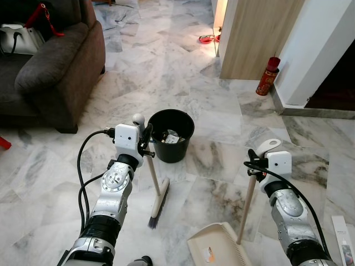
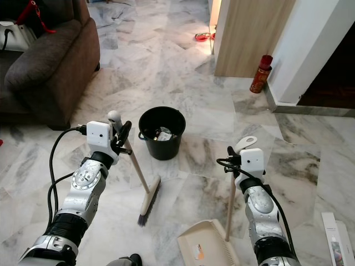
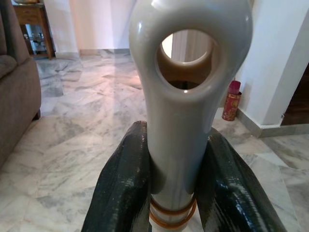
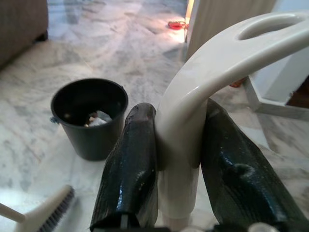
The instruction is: Sweep floor
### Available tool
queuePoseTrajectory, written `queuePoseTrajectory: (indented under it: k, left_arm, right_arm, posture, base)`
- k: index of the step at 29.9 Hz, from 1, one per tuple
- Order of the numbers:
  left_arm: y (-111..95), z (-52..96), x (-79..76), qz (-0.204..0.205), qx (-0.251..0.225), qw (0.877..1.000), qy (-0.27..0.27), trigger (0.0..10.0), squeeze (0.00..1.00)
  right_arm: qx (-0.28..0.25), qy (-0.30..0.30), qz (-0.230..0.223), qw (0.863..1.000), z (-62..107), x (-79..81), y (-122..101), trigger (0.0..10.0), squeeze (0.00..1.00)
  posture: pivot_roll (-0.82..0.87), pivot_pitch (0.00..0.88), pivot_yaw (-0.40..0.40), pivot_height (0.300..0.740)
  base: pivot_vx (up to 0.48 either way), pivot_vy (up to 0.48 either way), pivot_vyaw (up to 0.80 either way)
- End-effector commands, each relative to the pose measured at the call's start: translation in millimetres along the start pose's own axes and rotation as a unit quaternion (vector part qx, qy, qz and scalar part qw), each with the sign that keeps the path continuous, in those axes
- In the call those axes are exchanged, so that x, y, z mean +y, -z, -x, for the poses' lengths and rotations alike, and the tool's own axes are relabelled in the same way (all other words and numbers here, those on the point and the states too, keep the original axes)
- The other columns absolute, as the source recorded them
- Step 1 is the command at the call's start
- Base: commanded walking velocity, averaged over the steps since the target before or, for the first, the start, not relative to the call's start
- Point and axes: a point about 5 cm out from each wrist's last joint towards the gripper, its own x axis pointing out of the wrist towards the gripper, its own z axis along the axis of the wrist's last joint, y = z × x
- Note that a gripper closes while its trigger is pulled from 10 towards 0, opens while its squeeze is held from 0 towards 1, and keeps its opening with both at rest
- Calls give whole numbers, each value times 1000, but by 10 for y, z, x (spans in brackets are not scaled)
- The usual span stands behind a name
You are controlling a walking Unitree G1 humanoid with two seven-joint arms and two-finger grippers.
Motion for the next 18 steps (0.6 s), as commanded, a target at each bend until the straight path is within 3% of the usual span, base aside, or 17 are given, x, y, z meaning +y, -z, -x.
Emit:
queuePoseTrajectory:
  k: [1,11,14,15,17,18]
  left_arm:
    - [-91,-43,-23,-2,-19,1000,8,10000,0]
    - [-93,-42,-16,-5,-19,1000,7,10000,0]
    - [-105,-46,-4,-9,-22,1000,3,10000,0]
    - [-121,-51,-1,-12,-26,1000,1,10000,0]
    - [-126,-53,-1,-13,-27,1000,0,10000,0]
    - [-147,-58,-18,-17,-33,999,-1,10000,0]
  right_arm:
    - [30,12,23,999,21,-100,62,10000,0]
    - [21,21,30,999,25,-138,28,10000,0]
    - [-15,39,24,999,13,-131,-61,10000,0]
    - [-58,53,-4,997,8,-116,-171,10000,0]
    - [-73,59,-14,996,8,-113,-208,10000,0]
    - [-119,81,-58,988,13,-96,-330,10000,0]
  posture:
    - [81,133,-24,740]
    - [80,133,-23,740]
    - [81,134,-23,740]
    - [80,134,-23,740]
    - [80,134,-23,740]
    - [79,133,-22,740]
  base:
    - [0,0,0]
    - [0,0,0]
    - [0,0,0]
    - [0,0,0]
    - [0,0,0]
    - [0,0,0]
